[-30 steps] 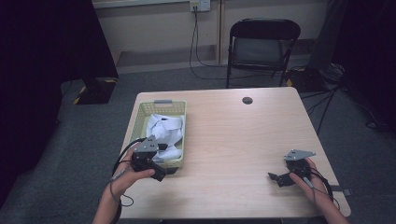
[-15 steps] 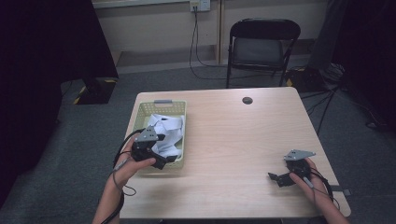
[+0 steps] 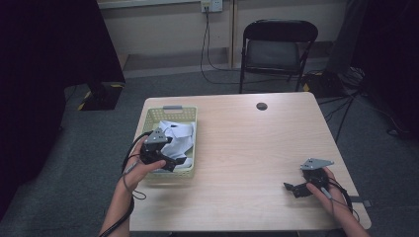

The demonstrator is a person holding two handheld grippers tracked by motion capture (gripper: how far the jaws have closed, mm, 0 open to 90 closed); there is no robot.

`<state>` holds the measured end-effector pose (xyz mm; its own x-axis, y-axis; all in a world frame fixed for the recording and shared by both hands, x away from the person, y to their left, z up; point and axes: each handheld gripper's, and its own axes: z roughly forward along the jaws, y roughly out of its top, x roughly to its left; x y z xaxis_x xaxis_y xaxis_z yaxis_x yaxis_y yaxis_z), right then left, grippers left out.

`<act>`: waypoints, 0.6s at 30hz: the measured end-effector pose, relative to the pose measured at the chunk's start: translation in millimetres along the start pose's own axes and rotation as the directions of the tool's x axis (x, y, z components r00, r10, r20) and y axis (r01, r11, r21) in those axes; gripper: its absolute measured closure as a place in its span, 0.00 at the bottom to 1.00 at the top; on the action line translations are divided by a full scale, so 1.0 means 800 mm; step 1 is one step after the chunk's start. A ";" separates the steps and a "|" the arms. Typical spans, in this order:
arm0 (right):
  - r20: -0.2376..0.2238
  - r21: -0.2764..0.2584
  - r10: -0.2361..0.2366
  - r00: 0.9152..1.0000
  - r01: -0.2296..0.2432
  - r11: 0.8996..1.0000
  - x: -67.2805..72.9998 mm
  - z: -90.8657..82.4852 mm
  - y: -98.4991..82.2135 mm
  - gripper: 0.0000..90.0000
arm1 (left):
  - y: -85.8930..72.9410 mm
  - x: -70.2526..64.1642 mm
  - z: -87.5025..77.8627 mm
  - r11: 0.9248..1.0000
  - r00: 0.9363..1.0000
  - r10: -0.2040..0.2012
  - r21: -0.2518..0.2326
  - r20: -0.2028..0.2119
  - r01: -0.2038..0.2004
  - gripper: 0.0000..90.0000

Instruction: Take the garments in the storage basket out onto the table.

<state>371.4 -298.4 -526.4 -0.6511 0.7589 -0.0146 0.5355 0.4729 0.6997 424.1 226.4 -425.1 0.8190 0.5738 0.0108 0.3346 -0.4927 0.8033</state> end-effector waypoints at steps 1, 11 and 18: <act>0.000 0.000 0.000 1.000 0.000 1.000 0.000 0.000 0.000 0.00 | 0.000 0.002 0.001 1.000 1.000 0.002 0.007 -0.008 -0.002 0.03; 0.000 0.000 0.000 1.000 0.000 1.000 0.000 0.000 0.000 0.00 | -0.008 0.017 0.012 0.999 0.999 -0.025 0.047 -0.047 0.027 0.03; 0.000 0.000 0.000 1.000 0.000 1.000 0.000 0.000 0.000 0.00 | -0.011 0.025 0.019 0.997 0.997 -0.034 0.072 -0.071 0.040 0.04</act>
<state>371.4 -298.4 -526.5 -0.6512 0.7587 -0.0146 0.5353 0.4730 0.6998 444.4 232.4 -440.7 0.7718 0.6353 0.0253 0.3994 -0.5154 0.7582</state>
